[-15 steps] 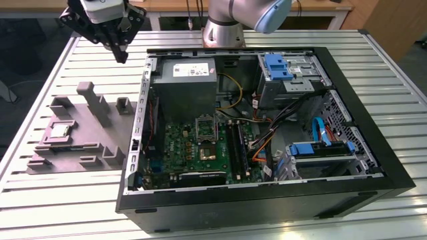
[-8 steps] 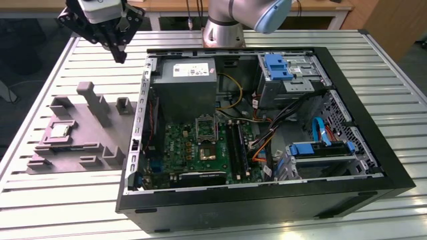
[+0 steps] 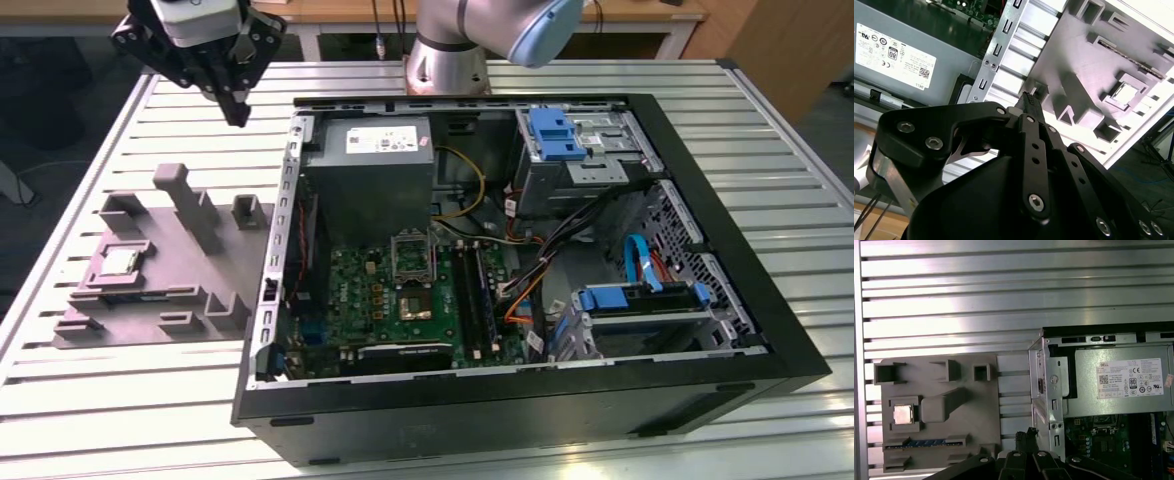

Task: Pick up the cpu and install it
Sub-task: 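Reach for the cpu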

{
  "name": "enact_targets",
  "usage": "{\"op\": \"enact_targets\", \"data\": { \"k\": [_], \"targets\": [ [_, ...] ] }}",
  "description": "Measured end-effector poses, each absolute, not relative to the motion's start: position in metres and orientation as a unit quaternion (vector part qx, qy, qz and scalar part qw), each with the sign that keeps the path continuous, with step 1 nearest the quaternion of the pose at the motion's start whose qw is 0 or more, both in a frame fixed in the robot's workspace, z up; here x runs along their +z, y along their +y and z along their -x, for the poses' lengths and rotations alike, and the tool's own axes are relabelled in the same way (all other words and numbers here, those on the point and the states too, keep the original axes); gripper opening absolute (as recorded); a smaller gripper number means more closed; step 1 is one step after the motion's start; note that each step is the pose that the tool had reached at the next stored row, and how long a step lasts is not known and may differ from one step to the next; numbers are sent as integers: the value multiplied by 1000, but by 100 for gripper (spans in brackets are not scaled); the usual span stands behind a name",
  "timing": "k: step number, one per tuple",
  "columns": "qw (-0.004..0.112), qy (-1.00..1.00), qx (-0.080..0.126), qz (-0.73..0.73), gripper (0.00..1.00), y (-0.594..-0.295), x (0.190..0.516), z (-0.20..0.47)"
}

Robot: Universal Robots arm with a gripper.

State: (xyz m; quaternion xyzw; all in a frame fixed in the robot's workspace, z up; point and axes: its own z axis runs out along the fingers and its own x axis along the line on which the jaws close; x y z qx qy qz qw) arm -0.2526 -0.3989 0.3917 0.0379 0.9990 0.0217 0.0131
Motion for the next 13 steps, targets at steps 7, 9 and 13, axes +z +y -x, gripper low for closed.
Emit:
{"op": "enact_targets", "data": {
  "k": [7, 9, 13],
  "targets": [
    [13, 999, 22, -38, 11, -399, 392, 255],
    [13, 999, 22, -38, 11, -399, 392, 256],
    [13, 999, 22, -38, 11, -399, 392, 257]
  ]
}}
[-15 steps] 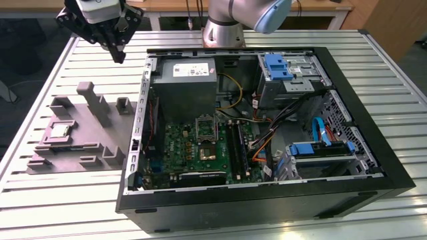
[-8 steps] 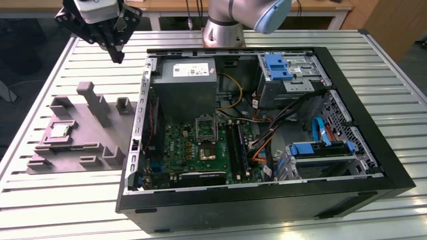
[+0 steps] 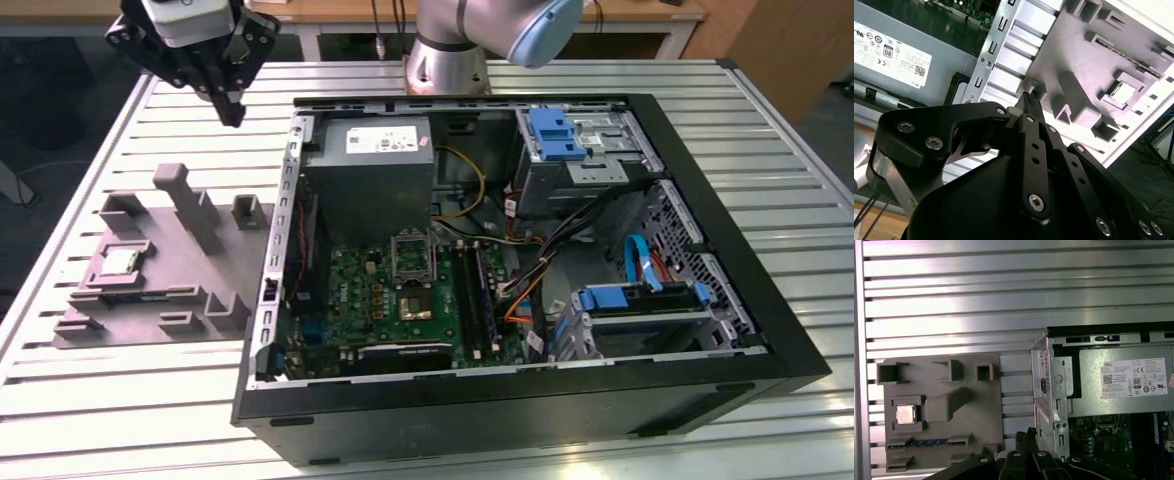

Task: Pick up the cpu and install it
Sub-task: 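Reach for the cpu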

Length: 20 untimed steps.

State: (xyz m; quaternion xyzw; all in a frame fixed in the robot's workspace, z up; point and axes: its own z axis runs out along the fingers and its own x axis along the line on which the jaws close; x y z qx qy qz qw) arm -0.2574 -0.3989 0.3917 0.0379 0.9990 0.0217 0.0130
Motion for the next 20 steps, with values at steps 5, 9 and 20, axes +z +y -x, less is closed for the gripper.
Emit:
{"op": "enact_targets", "data": {
  "k": [5, 9, 20],
  "targets": [
    [13, 999, 22, -38, 11, -399, 392, 259],
    [13, 999, 22, -38, 11, -399, 392, 261],
    [13, 999, 22, -38, 11, -399, 392, 265]
  ]
}}
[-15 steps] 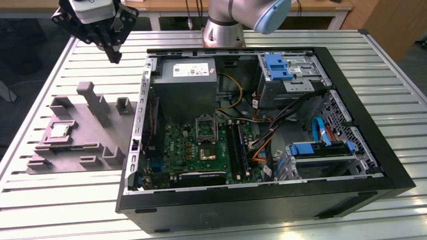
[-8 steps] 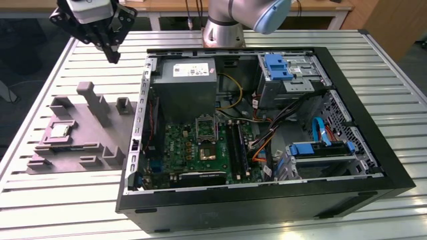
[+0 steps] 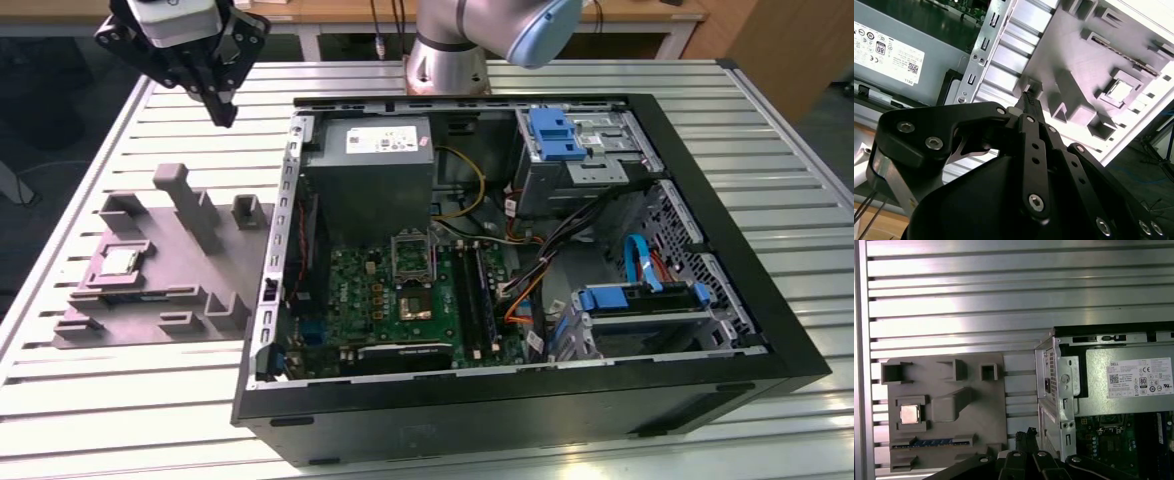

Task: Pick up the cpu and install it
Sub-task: 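Reach for the cpu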

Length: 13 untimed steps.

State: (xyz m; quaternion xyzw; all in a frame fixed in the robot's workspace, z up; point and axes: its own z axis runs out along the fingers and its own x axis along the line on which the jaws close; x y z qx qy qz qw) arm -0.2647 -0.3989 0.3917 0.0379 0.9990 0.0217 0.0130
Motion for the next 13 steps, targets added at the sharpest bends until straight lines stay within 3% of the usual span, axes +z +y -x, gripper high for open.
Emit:
{"op": "enact_targets", "data": {
  "k": [13],
  "targets": [
    [13, 999, 22, -38, 11, -399, 392, 269]
  ]
}}
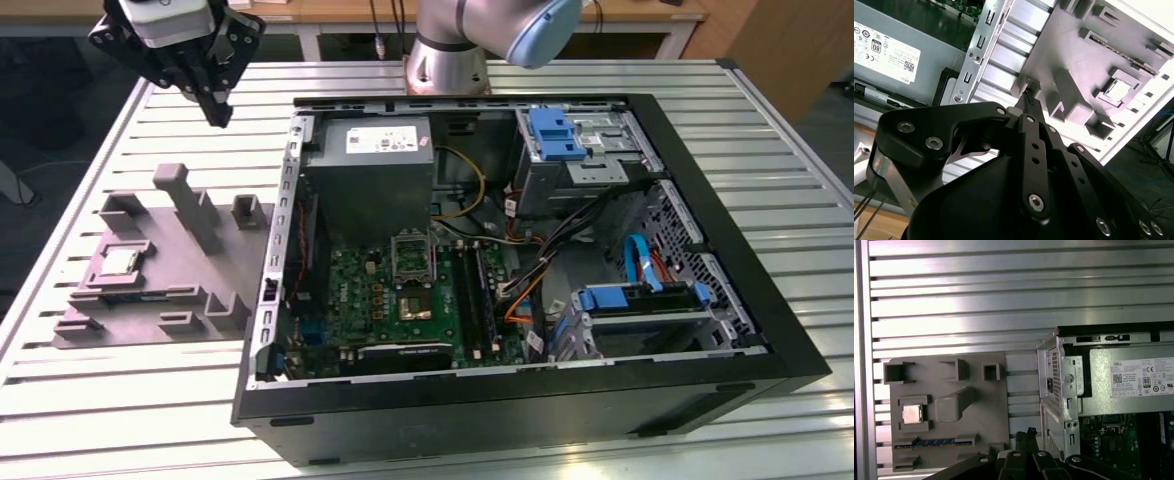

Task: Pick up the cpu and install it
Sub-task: 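Reach for the cpu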

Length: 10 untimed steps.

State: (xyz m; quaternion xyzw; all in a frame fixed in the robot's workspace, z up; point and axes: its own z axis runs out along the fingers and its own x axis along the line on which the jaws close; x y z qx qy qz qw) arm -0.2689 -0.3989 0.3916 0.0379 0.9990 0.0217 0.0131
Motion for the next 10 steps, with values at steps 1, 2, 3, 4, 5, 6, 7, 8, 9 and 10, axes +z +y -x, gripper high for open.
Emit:
{"op": "enact_targets", "data": {
  "k": [1, 2, 3, 4, 5, 6, 7, 8, 9, 10],
  "targets": [
    [13, 999, 22, -38, 11, -399, 392, 269],
    [13, 999, 22, -38, 11, -399, 392, 270],
    [13, 999, 22, -38, 11, -399, 392, 270],
    [13, 999, 22, -38, 11, -399, 392, 270],
    [13, 999, 22, -38, 11, -399, 392, 270],
    [13, 999, 22, -38, 11, -399, 392, 271],
    [13, 999, 22, -38, 11, -399, 392, 271],
    [13, 999, 22, -38, 11, -399, 392, 271],
    [13, 999, 22, -38, 11, -399, 392, 271],
    [13, 999, 22, -38, 11, -399, 392, 275]
  ]
}}
